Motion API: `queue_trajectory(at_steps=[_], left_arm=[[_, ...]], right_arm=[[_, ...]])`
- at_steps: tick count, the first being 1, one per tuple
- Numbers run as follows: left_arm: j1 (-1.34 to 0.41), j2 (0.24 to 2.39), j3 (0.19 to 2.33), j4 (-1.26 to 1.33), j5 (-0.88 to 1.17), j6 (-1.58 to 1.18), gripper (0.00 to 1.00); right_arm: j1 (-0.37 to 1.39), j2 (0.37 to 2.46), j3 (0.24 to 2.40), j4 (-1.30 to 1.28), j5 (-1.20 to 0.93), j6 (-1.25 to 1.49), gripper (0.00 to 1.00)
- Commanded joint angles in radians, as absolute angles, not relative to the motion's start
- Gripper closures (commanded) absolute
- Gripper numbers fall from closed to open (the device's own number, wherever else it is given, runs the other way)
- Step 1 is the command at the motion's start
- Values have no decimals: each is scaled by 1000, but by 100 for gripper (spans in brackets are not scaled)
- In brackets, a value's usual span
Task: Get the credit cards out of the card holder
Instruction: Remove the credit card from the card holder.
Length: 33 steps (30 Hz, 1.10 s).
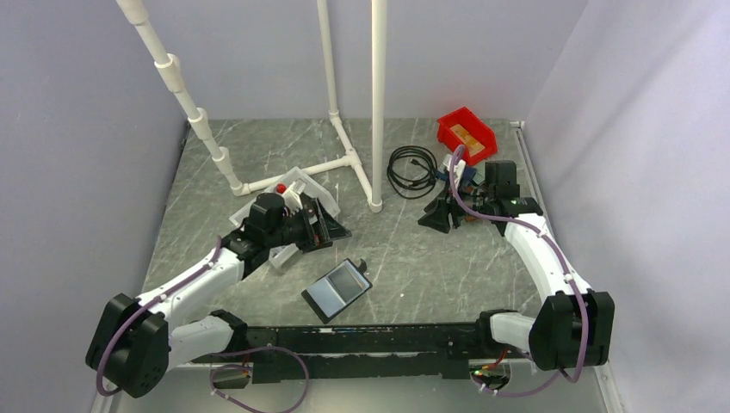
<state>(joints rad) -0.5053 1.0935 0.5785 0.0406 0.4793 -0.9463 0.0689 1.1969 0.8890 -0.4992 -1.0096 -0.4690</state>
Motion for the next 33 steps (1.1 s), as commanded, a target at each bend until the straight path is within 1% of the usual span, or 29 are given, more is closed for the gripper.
queue_trajectory(at_steps=[1, 11, 24, 29, 32, 33], left_arm=[[-513, 1099, 602, 15, 498, -965, 4], [-558, 1082, 615, -100, 413, -910, 4], [-627, 1078, 598, -120, 359, -904, 5], [-658, 1131, 609, -113, 342, -920, 9], [-696, 1162, 642, -173, 272, -931, 10], [-711, 1169, 651, -195, 247, -936, 12]], right_arm=[[84, 1205, 913, -491, -1014, -493, 49], [104, 1237, 914, -494, -999, -501, 49], [137, 1267, 917, -501, -985, -513, 48], [150, 1274, 919, -508, -976, -520, 48], [150, 1272, 916, -505, -973, -520, 48], [150, 1272, 916, -506, -973, -520, 48]])
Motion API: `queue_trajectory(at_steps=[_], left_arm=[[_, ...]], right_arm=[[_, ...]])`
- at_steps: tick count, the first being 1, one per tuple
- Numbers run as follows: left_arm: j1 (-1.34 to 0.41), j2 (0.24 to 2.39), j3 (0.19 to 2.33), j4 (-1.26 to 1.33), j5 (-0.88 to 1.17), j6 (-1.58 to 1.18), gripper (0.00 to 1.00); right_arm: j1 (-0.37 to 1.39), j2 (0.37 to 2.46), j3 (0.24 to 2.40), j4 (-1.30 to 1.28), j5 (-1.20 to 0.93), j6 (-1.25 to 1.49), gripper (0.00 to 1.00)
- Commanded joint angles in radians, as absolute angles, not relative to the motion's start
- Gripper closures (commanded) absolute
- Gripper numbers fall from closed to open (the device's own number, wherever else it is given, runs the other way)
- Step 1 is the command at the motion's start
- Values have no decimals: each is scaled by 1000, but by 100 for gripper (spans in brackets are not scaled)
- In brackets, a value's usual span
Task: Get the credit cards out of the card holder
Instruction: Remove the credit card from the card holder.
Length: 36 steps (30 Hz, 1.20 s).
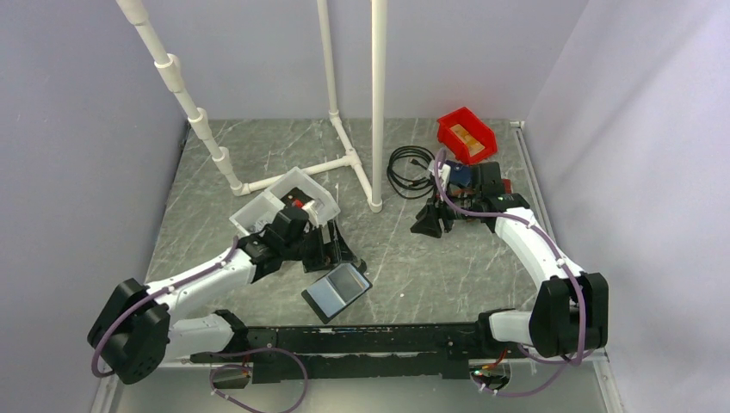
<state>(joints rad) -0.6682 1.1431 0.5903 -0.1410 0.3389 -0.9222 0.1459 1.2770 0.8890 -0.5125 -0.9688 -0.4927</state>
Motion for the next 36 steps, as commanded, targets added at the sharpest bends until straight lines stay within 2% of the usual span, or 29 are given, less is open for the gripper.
queue_trajectory(at_steps=[1, 6, 7, 10, 12, 27, 36], left_arm=[[-725, 1176, 661, -217, 222, -944, 14], [-817, 1204, 702, -328, 79, -1051, 19], [-838, 1211, 712, -352, 44, -1081, 21], [-881, 1247, 764, -464, -32, -1171, 41], [-900, 1291, 810, -539, -62, -1209, 44], [-988, 1610, 1091, -818, -165, -1316, 35], [-1010, 1655, 1106, -802, -162, -1326, 33]], right_arm=[[150, 1272, 916, -508, -973, -520, 48], [157, 1271, 914, -506, -977, -518, 48], [161, 1273, 915, -506, -976, -520, 48], [176, 1282, 919, -513, -968, -526, 48], [191, 1289, 924, -522, -960, -534, 48], [253, 1322, 944, -557, -927, -565, 48], [253, 1313, 945, -560, -928, -569, 48]])
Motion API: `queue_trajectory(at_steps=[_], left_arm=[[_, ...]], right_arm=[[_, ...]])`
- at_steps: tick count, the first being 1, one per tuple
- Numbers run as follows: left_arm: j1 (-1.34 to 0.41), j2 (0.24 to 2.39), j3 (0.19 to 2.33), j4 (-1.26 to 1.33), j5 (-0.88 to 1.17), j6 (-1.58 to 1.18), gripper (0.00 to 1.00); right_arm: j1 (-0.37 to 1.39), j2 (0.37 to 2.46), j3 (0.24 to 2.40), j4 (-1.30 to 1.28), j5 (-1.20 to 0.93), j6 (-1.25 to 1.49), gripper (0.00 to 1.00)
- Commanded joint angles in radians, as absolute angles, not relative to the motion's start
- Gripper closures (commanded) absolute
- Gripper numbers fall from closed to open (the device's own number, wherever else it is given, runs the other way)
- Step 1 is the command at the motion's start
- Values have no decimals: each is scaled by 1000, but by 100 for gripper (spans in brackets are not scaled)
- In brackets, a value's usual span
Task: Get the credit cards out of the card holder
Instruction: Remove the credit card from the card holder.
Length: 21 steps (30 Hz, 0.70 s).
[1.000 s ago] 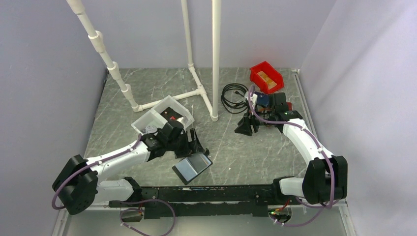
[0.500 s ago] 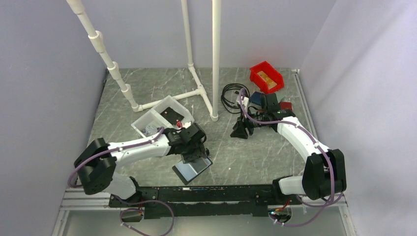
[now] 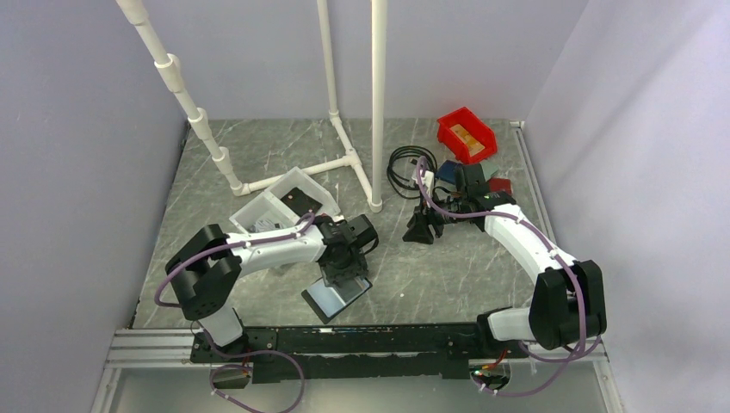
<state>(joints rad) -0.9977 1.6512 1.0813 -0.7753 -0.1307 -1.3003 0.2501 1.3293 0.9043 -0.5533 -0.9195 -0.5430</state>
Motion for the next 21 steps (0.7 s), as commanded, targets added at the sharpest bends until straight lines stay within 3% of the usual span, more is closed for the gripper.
queue_trajectory(at_steps=[1, 21], left_arm=[[-1011, 1655, 1107, -804, -166, -1327, 33], [-1047, 1713, 1176, -893, -225, -1346, 32]], right_arm=[[253, 1312, 945, -560, -928, -568, 48], [256, 1319, 945, -563, -930, -570, 48]])
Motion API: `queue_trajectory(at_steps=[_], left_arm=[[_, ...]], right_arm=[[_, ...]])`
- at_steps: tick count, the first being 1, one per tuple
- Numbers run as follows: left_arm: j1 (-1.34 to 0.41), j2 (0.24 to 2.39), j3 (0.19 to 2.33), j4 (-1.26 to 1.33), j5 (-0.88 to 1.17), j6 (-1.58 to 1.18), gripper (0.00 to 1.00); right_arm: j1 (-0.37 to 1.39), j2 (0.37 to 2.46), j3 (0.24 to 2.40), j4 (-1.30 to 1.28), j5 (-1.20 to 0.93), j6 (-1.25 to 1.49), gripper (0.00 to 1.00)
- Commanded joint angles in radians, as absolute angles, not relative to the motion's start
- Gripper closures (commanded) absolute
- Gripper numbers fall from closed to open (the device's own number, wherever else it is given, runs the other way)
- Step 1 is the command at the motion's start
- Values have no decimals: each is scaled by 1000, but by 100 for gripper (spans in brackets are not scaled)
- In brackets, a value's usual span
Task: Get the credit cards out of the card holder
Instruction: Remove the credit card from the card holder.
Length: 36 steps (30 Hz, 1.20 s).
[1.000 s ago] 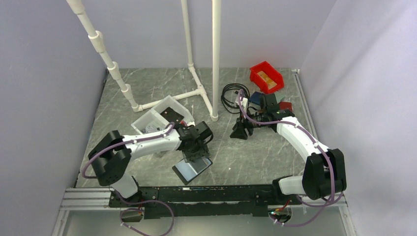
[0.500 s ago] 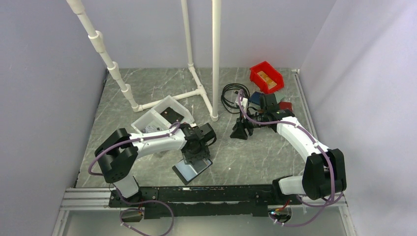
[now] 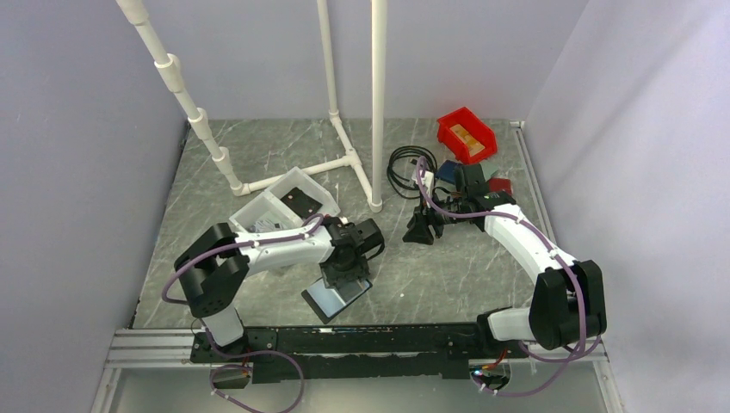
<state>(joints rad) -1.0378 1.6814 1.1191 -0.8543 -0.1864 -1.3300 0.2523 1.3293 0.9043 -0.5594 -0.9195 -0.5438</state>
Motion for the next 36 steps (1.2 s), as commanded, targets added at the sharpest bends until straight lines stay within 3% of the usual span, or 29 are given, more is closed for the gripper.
queue_trajectory(at_steps=[1, 27, 36], left_arm=[[-1049, 1724, 1185, -899, -226, -1344, 32], [-1071, 1774, 1226, -956, -255, -1353, 37], [-1071, 1809, 1226, -946, -246, -1350, 34]], right_arm=[[256, 1318, 945, -563, -930, -570, 48], [257, 1330, 948, -571, -928, -575, 47], [258, 1332, 950, -575, -931, -578, 47]])
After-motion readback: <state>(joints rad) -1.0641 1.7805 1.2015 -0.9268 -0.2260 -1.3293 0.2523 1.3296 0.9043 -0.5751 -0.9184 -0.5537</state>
